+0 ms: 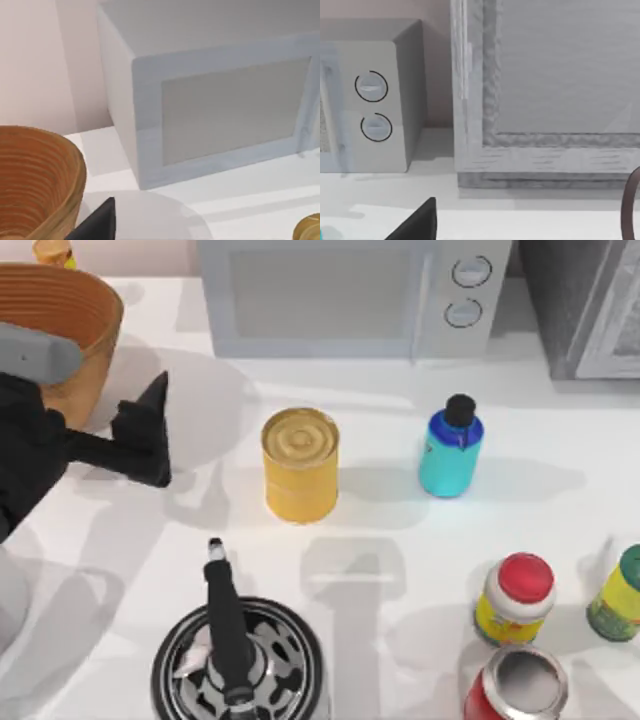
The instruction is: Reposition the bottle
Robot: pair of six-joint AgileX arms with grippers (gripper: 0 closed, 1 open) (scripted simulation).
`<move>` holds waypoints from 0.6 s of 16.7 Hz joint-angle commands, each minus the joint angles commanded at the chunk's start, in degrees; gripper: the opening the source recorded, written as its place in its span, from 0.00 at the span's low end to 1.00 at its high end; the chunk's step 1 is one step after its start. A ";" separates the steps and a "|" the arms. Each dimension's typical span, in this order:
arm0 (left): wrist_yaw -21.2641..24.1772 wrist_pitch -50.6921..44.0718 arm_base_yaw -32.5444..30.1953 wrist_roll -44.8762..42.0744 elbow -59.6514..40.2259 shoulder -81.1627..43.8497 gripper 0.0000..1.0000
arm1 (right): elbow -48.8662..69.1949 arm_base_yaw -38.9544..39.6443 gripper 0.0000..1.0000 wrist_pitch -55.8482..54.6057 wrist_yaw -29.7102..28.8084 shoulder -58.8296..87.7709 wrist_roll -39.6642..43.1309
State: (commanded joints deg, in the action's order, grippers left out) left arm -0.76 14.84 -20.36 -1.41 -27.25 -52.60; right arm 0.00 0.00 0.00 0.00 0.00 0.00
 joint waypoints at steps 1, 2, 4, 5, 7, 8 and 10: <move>-0.08 1.76 -2.23 0.03 -3.15 -6.82 1.00 | 0.00 0.00 1.00 0.00 0.00 0.00 0.00; -0.06 3.46 -4.55 0.03 -6.25 -13.57 1.00 | 0.00 0.00 1.00 0.00 0.00 0.00 0.00; 0.33 6.59 -9.40 -0.07 -12.10 -26.21 1.00 | 0.00 0.00 1.00 0.00 0.00 0.00 0.00; 0.67 7.95 -11.81 -0.15 -14.72 -31.82 1.00 | 0.00 0.00 1.00 0.00 0.00 0.00 0.00; 1.51 10.23 -16.30 -0.32 -19.21 -41.31 1.00 | 0.00 0.00 1.00 0.00 0.00 0.00 0.00; 1.96 11.17 -18.32 -0.41 -21.07 -45.19 1.00 | 0.00 0.00 1.00 0.00 0.00 0.00 0.00; 2.80 12.61 -21.57 -0.55 -23.89 -51.21 1.00 | 0.00 0.00 1.00 0.00 0.00 0.00 0.00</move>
State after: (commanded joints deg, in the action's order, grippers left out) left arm 2.04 27.46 -41.93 -1.97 -51.14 -103.81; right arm 0.00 0.00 0.00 0.00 0.00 0.00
